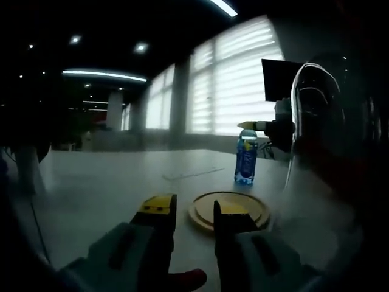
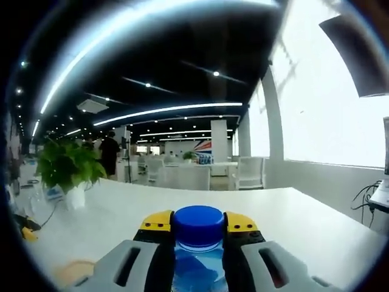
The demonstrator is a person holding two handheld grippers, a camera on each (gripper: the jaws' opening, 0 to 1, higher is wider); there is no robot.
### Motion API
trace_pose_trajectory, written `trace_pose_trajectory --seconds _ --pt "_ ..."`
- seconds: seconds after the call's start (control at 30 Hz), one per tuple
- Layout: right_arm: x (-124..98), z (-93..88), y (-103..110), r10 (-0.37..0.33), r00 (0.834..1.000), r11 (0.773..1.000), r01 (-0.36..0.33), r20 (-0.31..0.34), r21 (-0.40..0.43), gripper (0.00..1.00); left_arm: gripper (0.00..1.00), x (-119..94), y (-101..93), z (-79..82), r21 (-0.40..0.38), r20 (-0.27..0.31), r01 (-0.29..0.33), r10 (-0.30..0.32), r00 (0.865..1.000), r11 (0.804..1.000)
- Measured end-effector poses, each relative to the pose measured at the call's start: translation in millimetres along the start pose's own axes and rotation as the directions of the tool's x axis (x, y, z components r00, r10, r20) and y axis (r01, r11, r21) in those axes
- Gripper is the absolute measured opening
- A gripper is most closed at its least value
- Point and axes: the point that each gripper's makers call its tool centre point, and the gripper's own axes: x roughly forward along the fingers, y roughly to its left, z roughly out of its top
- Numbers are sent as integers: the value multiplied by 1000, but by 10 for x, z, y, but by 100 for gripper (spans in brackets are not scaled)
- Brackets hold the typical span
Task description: Open the cover put in the Mizone put the cover back on
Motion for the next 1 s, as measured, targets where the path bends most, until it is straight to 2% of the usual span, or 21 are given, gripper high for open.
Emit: trace_pose_trajectory --seconds 0.2,0.4,1.0 --pt "-21 -4 15 6 1000 1000 -6 -21 9 23 18 17 -46 -44 21 -18 17 -16 1000 1000" --pt "-28 0 113 42 999 999 -42 -32 0 22 18 24 -49 -58 8 -19 21 -21 1000 1000" --pt "-150 135 683 179 984 984 -179 -14 -24 22 18 3 4 -33 -10 -7 1 -1 1000 1000"
